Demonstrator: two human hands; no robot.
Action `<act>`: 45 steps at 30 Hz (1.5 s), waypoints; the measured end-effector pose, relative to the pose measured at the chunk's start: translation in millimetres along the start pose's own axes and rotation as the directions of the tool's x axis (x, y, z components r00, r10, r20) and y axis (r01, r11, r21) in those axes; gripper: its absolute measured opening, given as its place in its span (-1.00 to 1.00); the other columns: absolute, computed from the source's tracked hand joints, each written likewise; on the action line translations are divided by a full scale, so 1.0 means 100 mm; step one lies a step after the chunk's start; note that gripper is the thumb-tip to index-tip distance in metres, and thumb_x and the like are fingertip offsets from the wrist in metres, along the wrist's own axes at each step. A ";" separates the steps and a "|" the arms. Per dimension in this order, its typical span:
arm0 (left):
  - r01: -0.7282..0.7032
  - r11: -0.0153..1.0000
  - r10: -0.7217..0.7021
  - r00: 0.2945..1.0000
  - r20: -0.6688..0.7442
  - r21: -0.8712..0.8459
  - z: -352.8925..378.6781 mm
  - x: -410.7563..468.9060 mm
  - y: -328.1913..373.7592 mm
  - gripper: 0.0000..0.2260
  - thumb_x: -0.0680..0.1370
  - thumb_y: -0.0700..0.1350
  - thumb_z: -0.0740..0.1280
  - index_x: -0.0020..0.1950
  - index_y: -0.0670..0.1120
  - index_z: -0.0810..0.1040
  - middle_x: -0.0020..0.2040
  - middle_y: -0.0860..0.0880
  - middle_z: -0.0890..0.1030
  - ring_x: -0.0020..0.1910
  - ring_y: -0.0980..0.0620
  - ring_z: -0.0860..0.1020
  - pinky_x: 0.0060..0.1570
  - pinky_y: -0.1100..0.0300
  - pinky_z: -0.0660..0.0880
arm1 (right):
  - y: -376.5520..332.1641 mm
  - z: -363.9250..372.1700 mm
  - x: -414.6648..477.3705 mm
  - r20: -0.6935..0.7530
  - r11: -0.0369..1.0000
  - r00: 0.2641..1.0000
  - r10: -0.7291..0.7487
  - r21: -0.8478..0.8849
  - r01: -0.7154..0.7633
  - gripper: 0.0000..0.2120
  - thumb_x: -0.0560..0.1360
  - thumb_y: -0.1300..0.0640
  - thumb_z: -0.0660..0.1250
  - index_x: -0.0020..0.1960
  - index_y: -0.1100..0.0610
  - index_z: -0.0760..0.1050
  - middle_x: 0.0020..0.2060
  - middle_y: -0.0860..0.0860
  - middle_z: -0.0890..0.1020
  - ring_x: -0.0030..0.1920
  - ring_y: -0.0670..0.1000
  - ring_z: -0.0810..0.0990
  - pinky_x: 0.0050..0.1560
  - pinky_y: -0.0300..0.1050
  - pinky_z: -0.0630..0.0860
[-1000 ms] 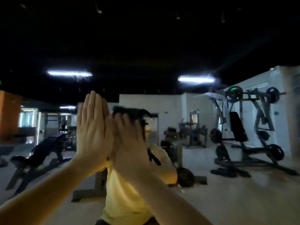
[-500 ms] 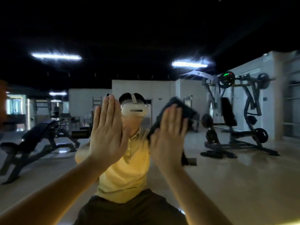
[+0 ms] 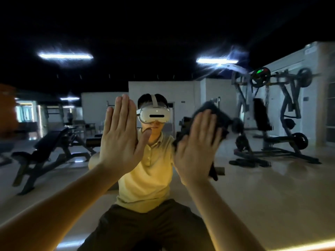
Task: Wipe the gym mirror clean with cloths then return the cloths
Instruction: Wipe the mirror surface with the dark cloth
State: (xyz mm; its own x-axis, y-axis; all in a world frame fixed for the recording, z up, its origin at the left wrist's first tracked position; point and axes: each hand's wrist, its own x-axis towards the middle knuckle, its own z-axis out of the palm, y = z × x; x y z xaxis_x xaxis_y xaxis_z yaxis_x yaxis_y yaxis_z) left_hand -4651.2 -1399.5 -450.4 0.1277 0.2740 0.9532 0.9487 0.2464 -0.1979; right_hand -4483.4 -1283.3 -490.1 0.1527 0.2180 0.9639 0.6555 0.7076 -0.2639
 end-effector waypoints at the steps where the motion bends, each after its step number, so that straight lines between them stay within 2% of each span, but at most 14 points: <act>1: -0.009 1.000 0.009 1.000 0.002 -0.016 -0.03 0.01 -0.01 -0.30 0.72 0.15 0.04 0.70 -0.25 -0.08 0.72 -0.20 -0.10 0.71 -0.12 -0.13 0.67 -0.10 -0.15 | -0.21 0.09 -0.22 0.058 0.986 0.985 -0.164 0.022 0.163 -0.35 0.68 0.00 0.00 0.70 0.20 -0.03 0.69 0.14 -0.04 0.69 0.16 -0.07 0.65 0.24 -0.13; 6: -0.035 0.999 0.035 0.998 0.043 0.010 -0.15 -0.03 -0.08 -0.37 0.75 0.13 -0.07 0.71 -0.23 -0.05 0.72 -0.20 -0.06 0.71 -0.09 -0.12 0.67 -0.06 -0.19 | -0.06 0.02 -0.95 0.314 0.552 0.479 -0.820 0.213 0.806 -0.35 0.67 0.02 0.09 0.71 0.11 0.01 0.70 0.04 -0.06 0.69 0.08 -0.11 0.66 0.16 -0.20; 9: -0.027 0.999 0.026 0.996 0.083 0.019 -0.10 -0.34 0.08 -0.34 0.73 0.08 0.07 0.70 -0.25 -0.04 0.72 -0.22 -0.06 0.71 -0.14 -0.09 0.67 -0.14 -0.15 | 0.82 -0.13 -0.82 0.314 0.762 0.718 -0.621 0.028 0.647 -0.29 0.64 0.00 0.09 0.71 0.06 -0.11 0.70 0.02 -0.08 0.69 0.08 -0.07 0.66 0.18 -0.16; 12: -0.022 0.999 0.025 0.996 0.087 -0.028 -0.08 -0.80 0.21 -0.35 0.72 0.05 0.11 0.70 -0.26 0.01 0.72 -0.22 0.00 0.71 -0.16 -0.02 0.66 -0.18 -0.06 | 1.47 -0.33 -0.63 0.165 0.993 0.983 -0.086 -0.066 0.098 -0.39 0.69 0.00 -0.07 0.69 0.18 0.02 0.68 0.15 0.06 0.68 0.17 0.03 0.61 0.34 0.07; 16: 0.038 0.999 -0.034 0.993 0.115 -0.034 -0.14 -1.21 0.24 -0.37 0.72 0.05 0.05 0.69 -0.28 0.04 0.72 -0.21 0.00 0.70 -0.17 0.00 0.64 -0.24 0.03 | 1.04 -0.26 -0.64 0.070 0.955 0.952 0.297 -0.005 -0.298 -0.34 0.63 0.05 -0.02 0.69 0.23 -0.02 0.68 0.18 0.04 0.68 0.18 -0.02 0.61 0.36 0.03; 20: 0.015 0.995 -0.003 0.991 0.131 -0.094 -0.16 -1.36 0.18 -0.41 0.72 0.00 0.06 0.68 -0.27 0.11 0.71 -0.21 0.05 0.70 -0.18 0.05 0.62 -0.28 0.08 | 0.14 -0.09 -1.27 0.230 0.995 0.968 -0.097 0.047 0.088 -0.28 0.63 0.01 0.05 0.70 0.20 -0.09 0.69 0.16 -0.06 0.69 0.19 -0.08 0.65 0.24 -0.18; 26: -0.076 0.981 0.100 0.986 0.132 -0.178 -0.10 -1.41 -0.08 -0.41 0.72 0.03 0.04 0.68 -0.25 0.12 0.72 -0.19 0.04 0.70 -0.20 0.05 0.61 -0.30 0.09 | -0.16 0.06 -1.92 0.385 0.627 0.532 -0.754 0.180 0.758 -0.29 0.66 -0.01 0.10 0.71 0.15 -0.08 0.70 0.11 -0.07 0.69 0.10 -0.04 0.66 0.14 -0.19; 28: -0.077 0.985 0.096 0.988 0.118 -0.151 -0.03 -1.42 -0.09 -0.39 0.71 0.05 0.05 0.70 -0.24 0.08 0.72 -0.18 0.01 0.70 -0.19 0.03 0.65 -0.22 0.00 | 0.18 0.03 -1.80 0.384 0.631 0.553 -0.739 0.107 0.768 -0.33 0.67 -0.02 0.07 0.71 0.13 -0.06 0.70 0.08 -0.02 0.69 0.09 0.00 0.66 0.12 -0.18; 31: -0.053 0.990 0.064 0.994 0.088 -0.127 0.06 -1.44 -0.04 -0.36 0.71 0.08 0.05 0.70 -0.24 0.05 0.72 -0.18 -0.01 0.70 -0.19 0.00 0.66 -0.17 -0.09 | 0.90 -0.13 -1.55 0.366 0.861 0.814 -0.452 -0.058 0.505 -0.38 0.70 -0.04 -0.04 0.71 0.13 -0.05 0.69 0.11 0.03 0.68 0.14 0.03 0.66 0.18 -0.11; 33: -0.050 0.993 0.058 0.996 0.073 -0.110 0.08 -1.44 -0.03 -0.35 0.71 0.09 0.08 0.70 -0.24 0.05 0.72 -0.20 0.00 0.70 -0.21 0.00 0.65 -0.19 -0.08 | 1.34 -0.27 -1.36 0.252 0.985 0.966 -0.063 -0.142 0.101 -0.38 0.70 -0.04 -0.10 0.70 0.18 -0.03 0.69 0.16 0.05 0.68 0.18 0.04 0.65 0.27 0.01; 35: -0.045 0.994 0.051 0.997 0.058 -0.102 0.09 -1.46 -0.02 -0.33 0.70 0.08 0.14 0.69 -0.27 0.06 0.71 -0.23 0.01 0.70 -0.23 0.01 0.64 -0.24 -0.04 | 1.51 -0.36 -1.16 0.100 0.939 0.939 0.329 -0.138 -0.314 -0.36 0.69 -0.06 -0.14 0.69 0.23 0.02 0.67 0.21 0.10 0.67 0.21 0.07 0.59 0.35 0.14; 37: -0.007 0.994 0.011 0.999 0.043 -0.109 0.08 -1.45 0.07 -0.30 0.68 0.04 0.22 0.68 -0.29 0.06 0.71 -0.25 0.02 0.69 -0.25 0.03 0.63 -0.29 0.00 | 1.31 -0.33 -1.11 0.055 0.894 0.895 0.443 -0.107 -0.436 -0.33 0.70 -0.11 -0.18 0.68 0.27 0.04 0.66 0.23 0.11 0.67 0.23 0.08 0.56 0.37 0.16; 41: -0.070 0.980 0.072 0.997 0.005 -0.185 0.12 -1.27 0.58 -0.37 0.67 -0.06 0.22 0.67 -0.29 0.13 0.71 -0.23 0.07 0.69 -0.23 0.06 0.64 -0.27 -0.01 | 0.53 -0.14 -1.46 0.250 0.991 0.959 -0.131 0.013 0.132 -0.33 0.66 -0.03 0.01 0.70 0.19 -0.02 0.69 0.16 0.00 0.68 0.20 -0.02 0.65 0.27 -0.08; 45: -0.165 0.970 0.162 0.986 -0.029 -0.177 0.28 -0.82 0.98 -0.39 0.69 -0.03 0.10 0.69 -0.26 0.08 0.72 -0.21 0.03 0.70 -0.20 0.04 0.64 -0.24 -0.02 | 0.91 -0.26 -1.37 0.401 0.729 0.631 -0.664 0.159 0.666 -0.34 0.69 -0.01 0.12 0.71 0.10 -0.01 0.70 0.06 -0.04 0.69 0.09 -0.01 0.67 0.15 -0.10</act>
State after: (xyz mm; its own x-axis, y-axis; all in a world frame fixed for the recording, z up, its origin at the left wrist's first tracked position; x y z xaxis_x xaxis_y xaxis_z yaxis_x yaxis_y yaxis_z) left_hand -4576.5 -1371.2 -554.3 0.2882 0.2834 0.9147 0.9507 0.0293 -0.3087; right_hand -4425.7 -1266.0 -645.2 -0.6353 -0.0625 0.7697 0.4621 0.7678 0.4438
